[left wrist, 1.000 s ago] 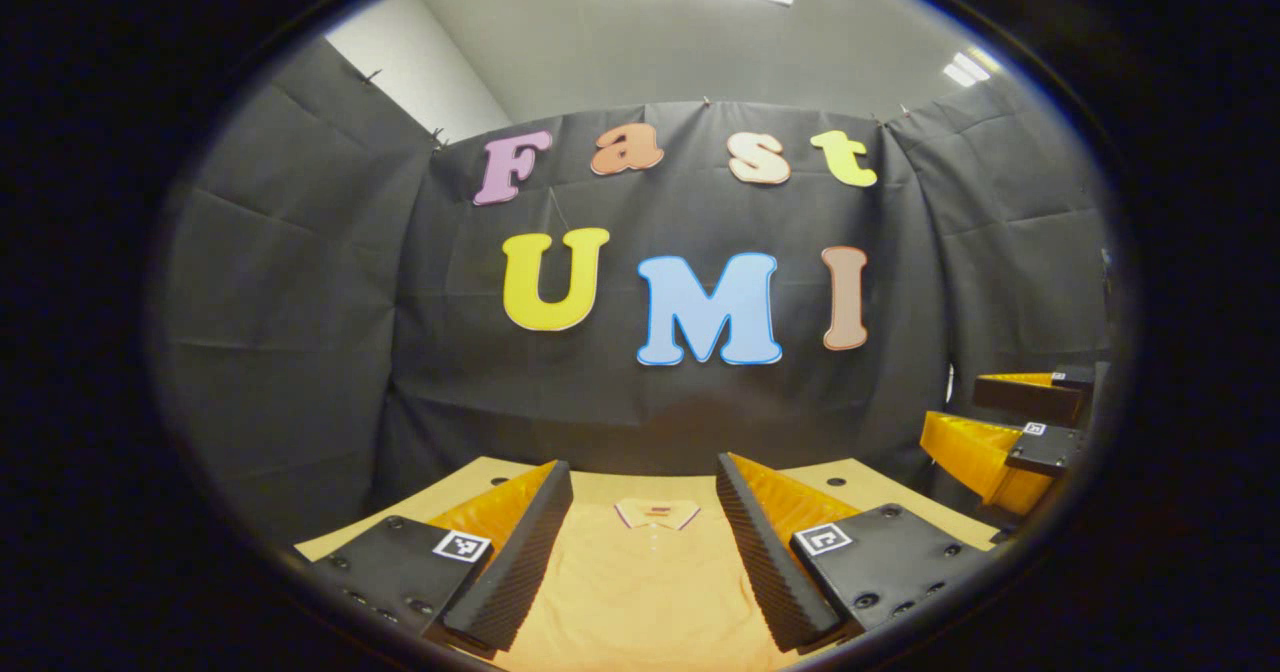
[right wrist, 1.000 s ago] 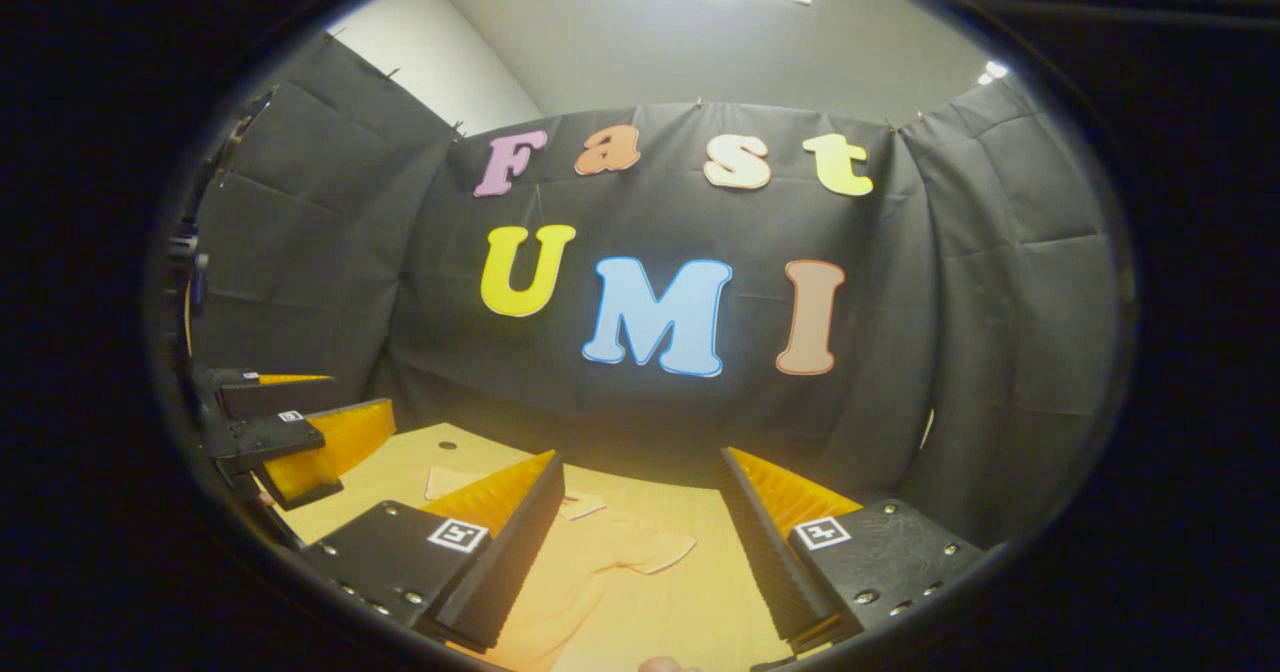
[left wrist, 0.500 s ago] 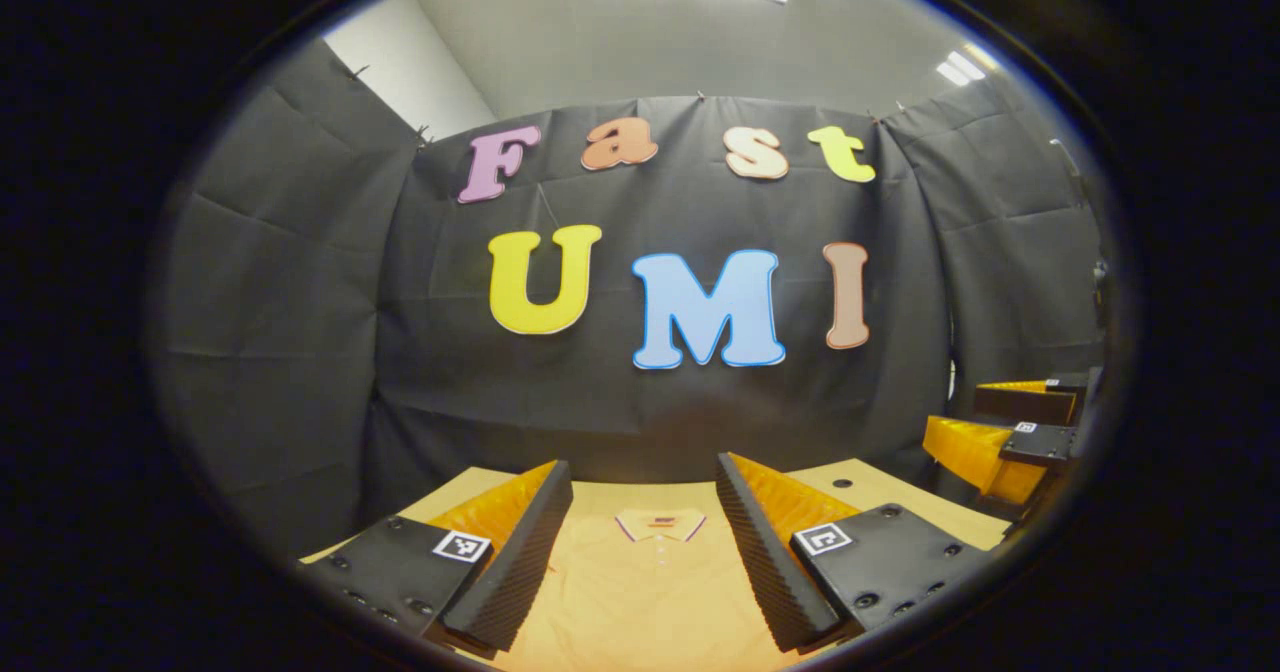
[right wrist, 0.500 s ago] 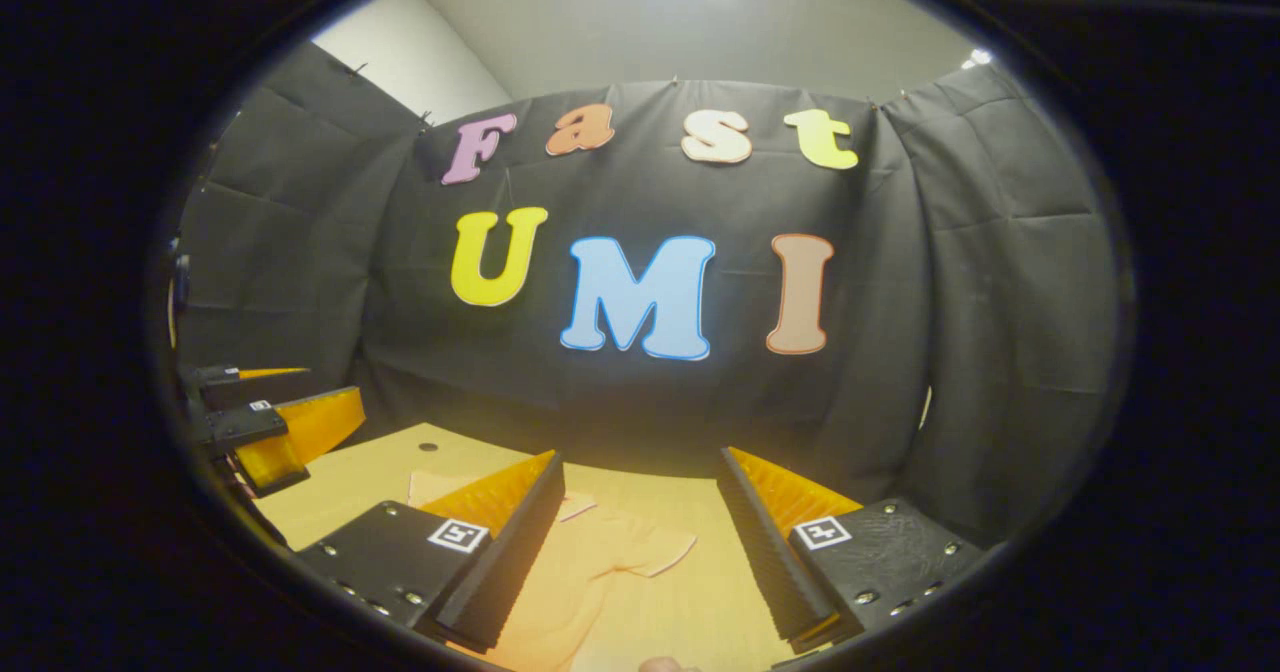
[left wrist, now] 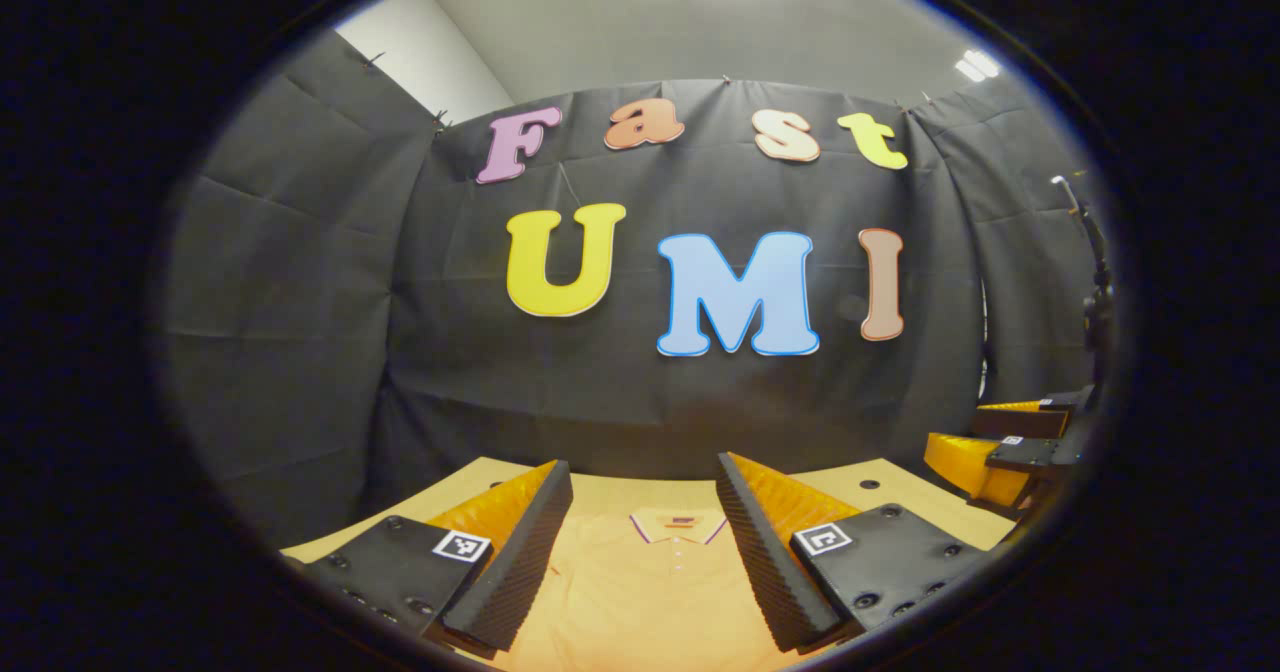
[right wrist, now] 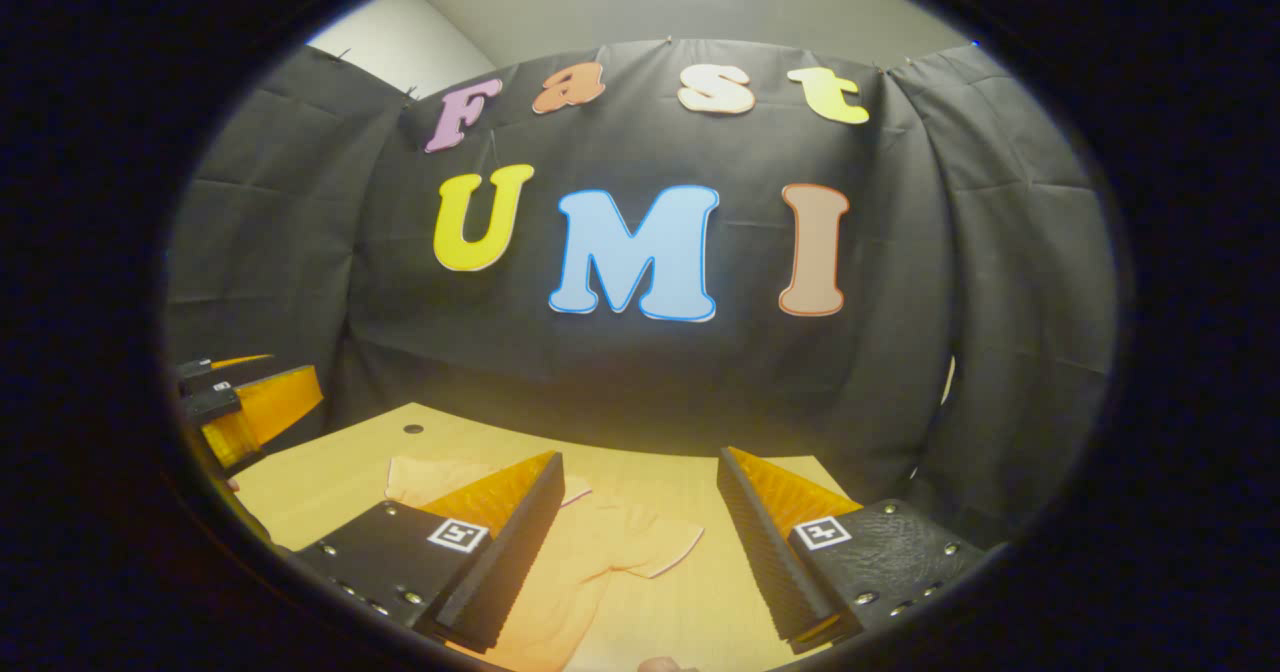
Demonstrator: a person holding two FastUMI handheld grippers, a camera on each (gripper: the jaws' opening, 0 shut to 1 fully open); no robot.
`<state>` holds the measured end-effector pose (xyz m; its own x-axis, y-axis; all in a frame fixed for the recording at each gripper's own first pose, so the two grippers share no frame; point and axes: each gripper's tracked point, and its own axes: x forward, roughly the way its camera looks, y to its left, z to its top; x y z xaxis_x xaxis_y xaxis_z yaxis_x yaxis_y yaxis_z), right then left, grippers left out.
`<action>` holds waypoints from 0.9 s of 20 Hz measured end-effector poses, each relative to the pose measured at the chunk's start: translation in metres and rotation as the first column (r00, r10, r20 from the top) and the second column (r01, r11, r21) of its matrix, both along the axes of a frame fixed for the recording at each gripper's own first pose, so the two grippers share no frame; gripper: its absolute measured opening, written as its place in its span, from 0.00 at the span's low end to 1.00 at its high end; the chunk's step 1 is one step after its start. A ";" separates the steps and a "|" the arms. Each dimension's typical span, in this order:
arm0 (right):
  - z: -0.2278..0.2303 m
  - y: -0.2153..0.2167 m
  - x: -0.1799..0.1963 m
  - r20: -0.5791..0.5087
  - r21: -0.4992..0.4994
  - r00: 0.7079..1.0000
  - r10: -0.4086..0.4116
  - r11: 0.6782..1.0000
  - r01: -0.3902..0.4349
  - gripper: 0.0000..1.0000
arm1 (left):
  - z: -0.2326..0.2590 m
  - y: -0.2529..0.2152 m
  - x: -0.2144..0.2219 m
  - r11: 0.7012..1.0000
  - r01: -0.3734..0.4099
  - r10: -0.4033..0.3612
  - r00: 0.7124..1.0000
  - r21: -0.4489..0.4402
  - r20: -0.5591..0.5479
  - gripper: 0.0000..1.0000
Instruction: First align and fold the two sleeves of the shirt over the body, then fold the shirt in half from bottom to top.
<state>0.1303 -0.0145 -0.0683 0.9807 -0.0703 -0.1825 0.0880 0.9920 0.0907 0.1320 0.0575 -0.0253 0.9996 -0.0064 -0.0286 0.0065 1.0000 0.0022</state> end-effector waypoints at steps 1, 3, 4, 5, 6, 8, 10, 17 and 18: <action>-0.009 -0.001 0.010 -0.015 0.018 1.000 -0.003 1.000 0.003 0.96 | 0.001 0.002 0.005 1.000 0.000 0.000 1.000 0.002 0.003 0.96; -0.027 -0.005 0.029 -0.051 0.039 0.999 -0.013 0.999 0.015 0.96 | 0.000 0.006 0.017 1.000 -0.003 0.003 1.000 0.008 0.006 0.96; -0.038 -0.009 0.040 -0.076 0.039 0.997 -0.025 0.999 0.028 0.96 | -0.001 0.008 0.022 1.000 -0.003 0.003 1.000 0.008 0.005 0.96; -0.048 -0.011 0.049 -0.098 0.039 0.995 -0.034 0.999 0.038 0.96 | 0.001 0.010 0.027 1.000 0.005 -0.005 1.000 0.008 0.012 0.96; -0.056 -0.013 0.059 -0.106 0.034 0.994 -0.038 0.999 0.042 0.96 | 0.003 0.012 0.031 1.000 0.011 -0.011 1.000 0.012 0.023 0.96; -0.078 -0.016 0.078 -0.151 0.014 0.987 -0.053 0.998 0.056 0.96 | 0.000 0.016 0.042 0.999 0.025 -0.026 1.000 0.023 0.016 0.96; -0.098 -0.017 0.096 -0.185 0.006 0.981 -0.057 0.998 0.059 0.96 | 0.001 0.021 0.052 0.999 0.044 -0.044 0.999 0.015 0.017 0.96; -0.187 -0.020 0.142 -0.378 0.021 0.922 -0.084 0.995 0.099 0.96 | -0.011 0.048 0.074 0.998 0.058 -0.058 0.998 0.021 -0.020 0.94; -0.195 -0.020 0.145 -0.396 0.026 0.914 -0.087 0.994 0.106 0.96 | -0.014 0.051 0.076 0.998 0.059 -0.058 0.998 0.023 -0.029 0.95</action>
